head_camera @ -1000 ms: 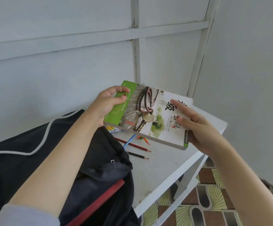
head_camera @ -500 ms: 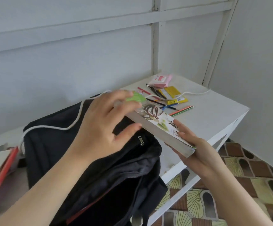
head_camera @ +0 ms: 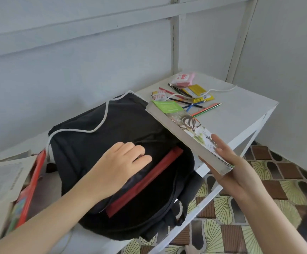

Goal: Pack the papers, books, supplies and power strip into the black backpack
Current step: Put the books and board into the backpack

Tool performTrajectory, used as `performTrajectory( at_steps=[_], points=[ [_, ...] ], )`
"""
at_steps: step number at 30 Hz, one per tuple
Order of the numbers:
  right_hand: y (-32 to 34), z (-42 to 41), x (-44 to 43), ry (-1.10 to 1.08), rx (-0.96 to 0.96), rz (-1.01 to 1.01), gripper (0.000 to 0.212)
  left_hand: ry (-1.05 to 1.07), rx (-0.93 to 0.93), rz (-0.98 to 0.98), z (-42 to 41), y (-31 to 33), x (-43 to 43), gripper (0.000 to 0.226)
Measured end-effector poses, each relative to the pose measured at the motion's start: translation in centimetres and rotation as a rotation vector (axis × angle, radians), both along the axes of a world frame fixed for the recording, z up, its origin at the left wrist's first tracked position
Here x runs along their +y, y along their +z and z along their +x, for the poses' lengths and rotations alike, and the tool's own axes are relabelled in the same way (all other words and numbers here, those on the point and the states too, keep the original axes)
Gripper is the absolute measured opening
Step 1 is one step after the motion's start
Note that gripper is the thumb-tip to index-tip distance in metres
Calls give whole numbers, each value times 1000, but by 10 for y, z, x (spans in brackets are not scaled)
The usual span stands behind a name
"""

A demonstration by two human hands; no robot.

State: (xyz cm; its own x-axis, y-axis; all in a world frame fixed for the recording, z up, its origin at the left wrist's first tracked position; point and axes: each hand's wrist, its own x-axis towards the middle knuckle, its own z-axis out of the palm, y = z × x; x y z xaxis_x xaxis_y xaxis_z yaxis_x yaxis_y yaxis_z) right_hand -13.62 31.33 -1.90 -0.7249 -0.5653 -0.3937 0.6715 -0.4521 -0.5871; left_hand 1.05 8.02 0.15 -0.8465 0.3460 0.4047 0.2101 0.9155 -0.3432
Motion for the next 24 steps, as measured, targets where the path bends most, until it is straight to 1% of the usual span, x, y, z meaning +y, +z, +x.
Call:
performTrajectory(
  at_steps=[2,4,5,7,8,9,10,11,13,15,16,17,18,19,20,23,24],
  points=[
    [-1,9,3,-14,14,-11,36,68,-55,27,3,-7,-3,39],
    [-1,18,6,-18,33,-34,38,185,-110,97,7,-11,0,31],
    [0,22,8,-18,43,-41,38,260,-133,110,10,-13,2,33],
    [0,29,10,-21,67,-33,38,372,-200,102,13,-13,6,55],
    [-1,33,12,-24,79,-21,38,408,-231,112,14,-12,9,61],
    [-1,36,13,-27,88,-9,37,433,-253,154,15,-10,8,59],
    [-2,39,14,-29,94,-1,37,464,-282,264,15,-6,6,51],
    [-2,43,16,-33,98,2,37,495,-295,431,14,-2,0,44],
    [-3,48,19,-31,97,6,38,547,-311,772,7,10,-24,39],
    [-4,54,22,-29,99,12,39,584,-384,1170,2,22,-55,46],
    [-5,57,23,-26,101,14,39,594,-372,1300,1,25,-68,53],
    [-5,60,24,-24,102,19,39,600,-340,1337,1,26,-77,62],
    [-6,63,24,-23,103,24,39,605,-286,1264,1,23,-83,70],
    [-7,65,24,-23,105,30,39,605,-230,1133,2,18,-86,74],
    [-8,67,24,-20,107,38,39,583,-172,991,3,12,-84,74],
    [-14,72,24,-9,113,65,40,483,-30,543,6,-7,-69,55],
    [-16,73,24,-8,113,73,40,446,6,407,7,-15,-65,54]
  ],
)
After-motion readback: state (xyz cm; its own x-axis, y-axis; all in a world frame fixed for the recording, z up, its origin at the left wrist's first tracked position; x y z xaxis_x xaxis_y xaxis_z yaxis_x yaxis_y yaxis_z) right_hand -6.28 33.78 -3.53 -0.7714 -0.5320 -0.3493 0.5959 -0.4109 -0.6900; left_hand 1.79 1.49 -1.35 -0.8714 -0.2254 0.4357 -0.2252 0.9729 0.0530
